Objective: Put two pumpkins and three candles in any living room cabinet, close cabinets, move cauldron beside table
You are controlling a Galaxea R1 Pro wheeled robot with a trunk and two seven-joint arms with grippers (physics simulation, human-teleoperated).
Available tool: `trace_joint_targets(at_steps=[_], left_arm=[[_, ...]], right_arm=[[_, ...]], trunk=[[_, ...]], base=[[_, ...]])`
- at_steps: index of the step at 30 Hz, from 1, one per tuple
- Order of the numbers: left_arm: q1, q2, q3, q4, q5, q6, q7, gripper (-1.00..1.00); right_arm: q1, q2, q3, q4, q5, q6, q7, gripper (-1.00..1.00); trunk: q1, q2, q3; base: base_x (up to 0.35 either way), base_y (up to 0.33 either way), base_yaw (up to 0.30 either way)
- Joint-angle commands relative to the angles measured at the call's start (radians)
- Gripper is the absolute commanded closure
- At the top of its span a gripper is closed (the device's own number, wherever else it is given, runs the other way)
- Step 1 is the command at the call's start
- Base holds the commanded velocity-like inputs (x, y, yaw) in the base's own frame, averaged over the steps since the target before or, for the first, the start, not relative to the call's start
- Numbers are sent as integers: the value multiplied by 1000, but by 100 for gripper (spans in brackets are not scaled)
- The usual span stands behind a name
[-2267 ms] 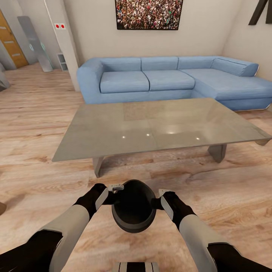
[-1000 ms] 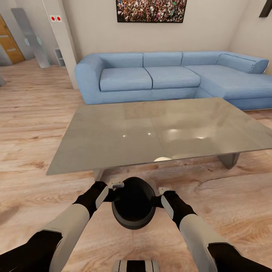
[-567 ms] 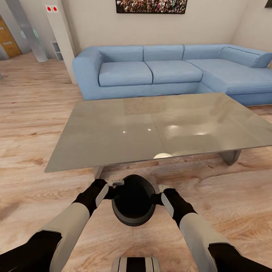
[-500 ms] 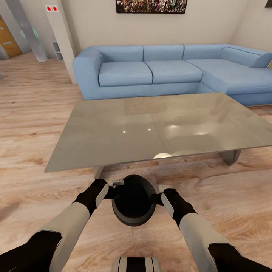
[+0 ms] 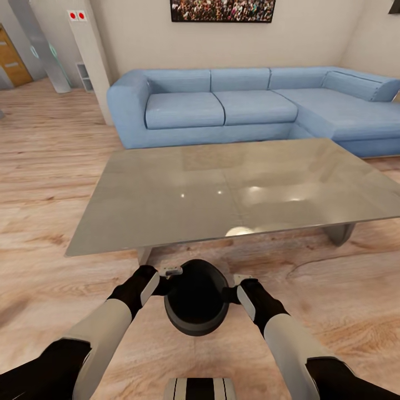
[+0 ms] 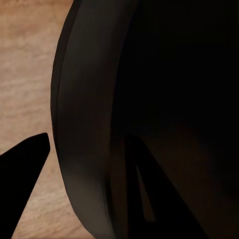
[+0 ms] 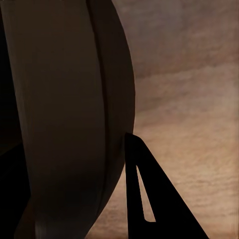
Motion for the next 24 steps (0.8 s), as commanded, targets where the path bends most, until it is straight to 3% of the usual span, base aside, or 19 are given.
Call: trace_joint_targets(at_steps=[1, 21, 22, 23, 24], left_arm=[[1, 7, -20, 10, -16, -24, 4, 100], [1, 7, -20, 10, -16, -24, 5, 100], [0, 7, -20, 10, -16, -24, 5, -100], [0, 7, -20, 10, -16, -24, 5, -100], [1, 7, -20, 10, -16, -24, 4, -100]], right_arm=[[1, 0, 9, 20, -43, 1, 28, 100], [1, 0, 9, 20, -43, 1, 28, 100], [1, 0, 9, 20, -43, 1, 28, 100], [1, 0, 9, 20, -43, 1, 28, -100], [1, 0, 9, 20, -43, 1, 28, -100]], trunk=[[23, 0, -1], [23, 0, -1], [23, 0, -1], [23, 0, -1], [23, 0, -1]], base=[[130, 0, 0], [18, 0, 0], [0, 0, 0], [0, 0, 0], [0, 0, 0]])
